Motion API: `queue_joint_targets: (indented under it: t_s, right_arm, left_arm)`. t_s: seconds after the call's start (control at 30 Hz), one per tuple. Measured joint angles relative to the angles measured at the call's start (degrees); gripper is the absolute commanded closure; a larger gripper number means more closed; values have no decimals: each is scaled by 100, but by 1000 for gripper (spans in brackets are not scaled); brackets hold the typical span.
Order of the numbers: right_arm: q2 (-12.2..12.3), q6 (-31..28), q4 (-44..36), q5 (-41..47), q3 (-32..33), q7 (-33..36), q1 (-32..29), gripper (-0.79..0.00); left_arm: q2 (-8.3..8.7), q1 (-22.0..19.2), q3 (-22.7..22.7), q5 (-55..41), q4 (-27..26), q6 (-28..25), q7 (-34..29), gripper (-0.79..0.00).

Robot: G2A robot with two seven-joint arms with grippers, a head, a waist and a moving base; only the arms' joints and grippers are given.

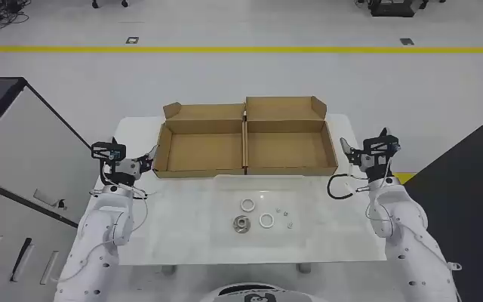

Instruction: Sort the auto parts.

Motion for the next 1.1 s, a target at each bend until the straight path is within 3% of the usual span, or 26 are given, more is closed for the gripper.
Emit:
queue_joint_targets:
  t_s: [0.27, 0.7, 0.83, 1.1]
  right_arm:
    - [119, -1424, -820, -29, 538, 620, -176, -785]
    - [368, -4095, -1695, 753, 1014, 2902, 277, -785]
    - [435, -4539, -1686, 1094, 840, 3549, 631, -785]
    - [565, -4854, -1551, 2099, 42, 5140, 1626, -785]
  left_arm:
    - [0, 0, 0, 0, 0, 0, 0, -785]
    - [0, 0, 0, 0, 0, 0, 0, -785]
    - [0, 0, 0, 0, 0, 0, 0, -785]
    - [0, 0, 0, 0, 0, 0, 0, -785]
